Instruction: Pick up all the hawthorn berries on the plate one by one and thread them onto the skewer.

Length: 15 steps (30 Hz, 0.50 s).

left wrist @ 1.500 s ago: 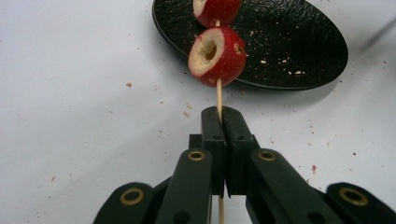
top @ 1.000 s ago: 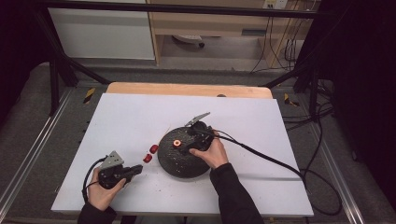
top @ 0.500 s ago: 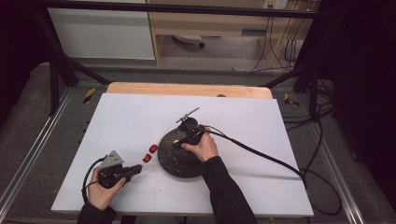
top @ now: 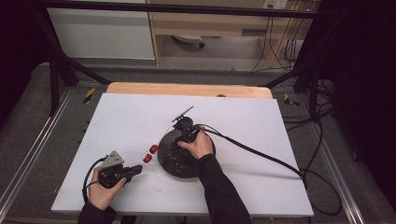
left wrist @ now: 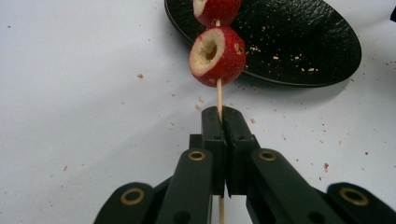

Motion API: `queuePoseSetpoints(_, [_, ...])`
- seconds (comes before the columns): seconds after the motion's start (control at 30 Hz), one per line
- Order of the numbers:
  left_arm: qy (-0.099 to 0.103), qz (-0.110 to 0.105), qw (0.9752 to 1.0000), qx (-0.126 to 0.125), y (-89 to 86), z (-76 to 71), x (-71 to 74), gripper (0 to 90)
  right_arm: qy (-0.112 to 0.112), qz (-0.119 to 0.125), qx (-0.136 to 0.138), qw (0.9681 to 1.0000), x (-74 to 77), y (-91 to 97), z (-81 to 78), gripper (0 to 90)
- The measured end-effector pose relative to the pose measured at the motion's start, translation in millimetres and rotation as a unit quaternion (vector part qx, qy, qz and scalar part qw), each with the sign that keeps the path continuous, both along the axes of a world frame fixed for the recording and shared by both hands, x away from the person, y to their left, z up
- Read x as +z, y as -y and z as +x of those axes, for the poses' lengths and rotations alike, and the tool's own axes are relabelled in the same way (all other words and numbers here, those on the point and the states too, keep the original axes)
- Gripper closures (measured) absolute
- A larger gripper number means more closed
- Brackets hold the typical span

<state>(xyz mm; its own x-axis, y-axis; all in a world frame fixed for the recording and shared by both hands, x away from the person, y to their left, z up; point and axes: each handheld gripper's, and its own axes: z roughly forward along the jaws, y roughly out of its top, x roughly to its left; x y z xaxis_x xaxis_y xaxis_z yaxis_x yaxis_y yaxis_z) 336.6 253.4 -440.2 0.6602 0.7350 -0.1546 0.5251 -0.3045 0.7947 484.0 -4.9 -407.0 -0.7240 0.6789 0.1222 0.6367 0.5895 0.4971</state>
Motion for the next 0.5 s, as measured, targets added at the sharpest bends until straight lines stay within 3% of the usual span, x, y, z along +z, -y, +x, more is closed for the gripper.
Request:
queuePoseSetpoints(0.27, [-0.001, 0.001, 1.0000, -0.001, 0.0, 0.0, -0.1, 88.3, -0.015, -0.013, 0.001, 0.9998, -3.5, -3.6, 3.8, 50.6])
queuePoseSetpoints(0.5, [-0.001, 0.001, 1.0000, -0.001, 0.0, 0.0, -0.1, 88.3, -0.027, -0.009, 0.004, 0.9996, -6.9, -4.5, 6.3, 56.9])
